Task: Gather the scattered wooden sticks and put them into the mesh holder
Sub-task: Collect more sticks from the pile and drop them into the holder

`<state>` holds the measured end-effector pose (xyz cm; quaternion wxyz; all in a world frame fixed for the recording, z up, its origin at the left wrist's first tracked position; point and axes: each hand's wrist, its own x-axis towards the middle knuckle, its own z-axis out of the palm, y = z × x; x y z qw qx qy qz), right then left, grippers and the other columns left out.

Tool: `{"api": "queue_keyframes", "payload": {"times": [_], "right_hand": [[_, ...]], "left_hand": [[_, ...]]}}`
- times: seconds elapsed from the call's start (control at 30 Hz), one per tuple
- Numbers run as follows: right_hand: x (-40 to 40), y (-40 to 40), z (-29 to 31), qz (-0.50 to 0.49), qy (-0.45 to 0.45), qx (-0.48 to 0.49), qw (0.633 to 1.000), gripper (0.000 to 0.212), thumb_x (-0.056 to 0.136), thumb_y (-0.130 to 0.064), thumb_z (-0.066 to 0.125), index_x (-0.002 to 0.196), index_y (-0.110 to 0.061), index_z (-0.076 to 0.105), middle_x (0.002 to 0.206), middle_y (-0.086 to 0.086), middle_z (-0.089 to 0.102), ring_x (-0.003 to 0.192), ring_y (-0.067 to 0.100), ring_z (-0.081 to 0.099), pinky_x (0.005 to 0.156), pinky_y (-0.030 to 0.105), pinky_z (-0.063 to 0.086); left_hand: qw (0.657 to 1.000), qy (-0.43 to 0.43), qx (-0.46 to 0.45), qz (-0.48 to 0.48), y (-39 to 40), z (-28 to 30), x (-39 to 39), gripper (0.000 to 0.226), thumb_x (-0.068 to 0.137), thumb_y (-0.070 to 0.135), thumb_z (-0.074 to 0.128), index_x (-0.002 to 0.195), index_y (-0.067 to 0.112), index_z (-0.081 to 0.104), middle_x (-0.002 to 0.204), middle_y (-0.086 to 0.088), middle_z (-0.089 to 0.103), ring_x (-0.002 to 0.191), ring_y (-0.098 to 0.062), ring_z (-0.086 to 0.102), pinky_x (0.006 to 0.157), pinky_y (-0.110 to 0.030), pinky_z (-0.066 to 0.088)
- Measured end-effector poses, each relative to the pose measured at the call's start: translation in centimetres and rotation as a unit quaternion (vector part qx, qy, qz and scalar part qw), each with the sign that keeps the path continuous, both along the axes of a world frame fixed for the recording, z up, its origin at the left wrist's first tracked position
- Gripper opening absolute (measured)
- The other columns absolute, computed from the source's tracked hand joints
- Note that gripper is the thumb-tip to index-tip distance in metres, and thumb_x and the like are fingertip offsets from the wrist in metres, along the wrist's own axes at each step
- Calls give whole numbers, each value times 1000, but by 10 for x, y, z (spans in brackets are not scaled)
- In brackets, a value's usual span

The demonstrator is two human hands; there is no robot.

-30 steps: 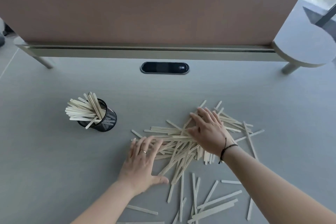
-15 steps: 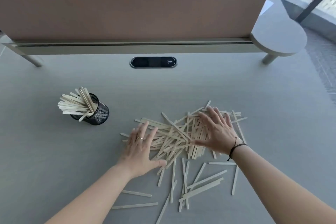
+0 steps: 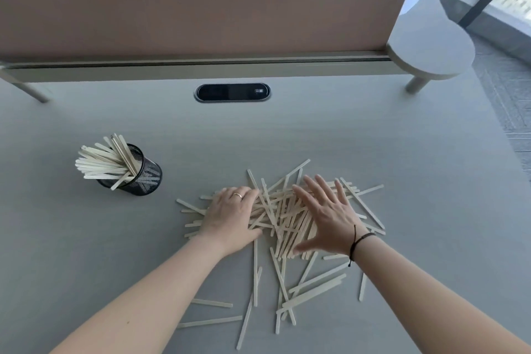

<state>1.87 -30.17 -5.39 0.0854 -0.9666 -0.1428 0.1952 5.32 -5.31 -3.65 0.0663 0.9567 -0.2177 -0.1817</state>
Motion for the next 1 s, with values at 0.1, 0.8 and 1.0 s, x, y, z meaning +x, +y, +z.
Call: {"api": "queue_keyframes", "payload": {"times": [0.1,0.8,1.0], "right_hand": [[3,3,-6,8,-7,15,1000,130,51,-100,40,156,-35,-2,165,-2,3,152,23,-8,120,55,-3],[35,30,-28,52,-178,51,981,52,75,-63,58,101,-17,58,89,5,51,77,28,50,70,40,47],[40,29,-30,48,-193,67,978,33,83,-46,57,89,-13,53,88,9,49,69,29,48,61,37,41]], "left_hand": [[1000,10,-16,6,-4,2,-1,75,82,41,63,148,22,34,138,0,50,127,-22,46,109,-36,36],[993,87,-65,53,-9,0,19,50,90,13,58,138,18,47,128,-5,51,122,-25,44,97,-35,41],[992,58,-98,51,-1,-4,22,38,89,4,54,122,20,64,113,-3,56,108,-26,54,88,-39,49]]}}
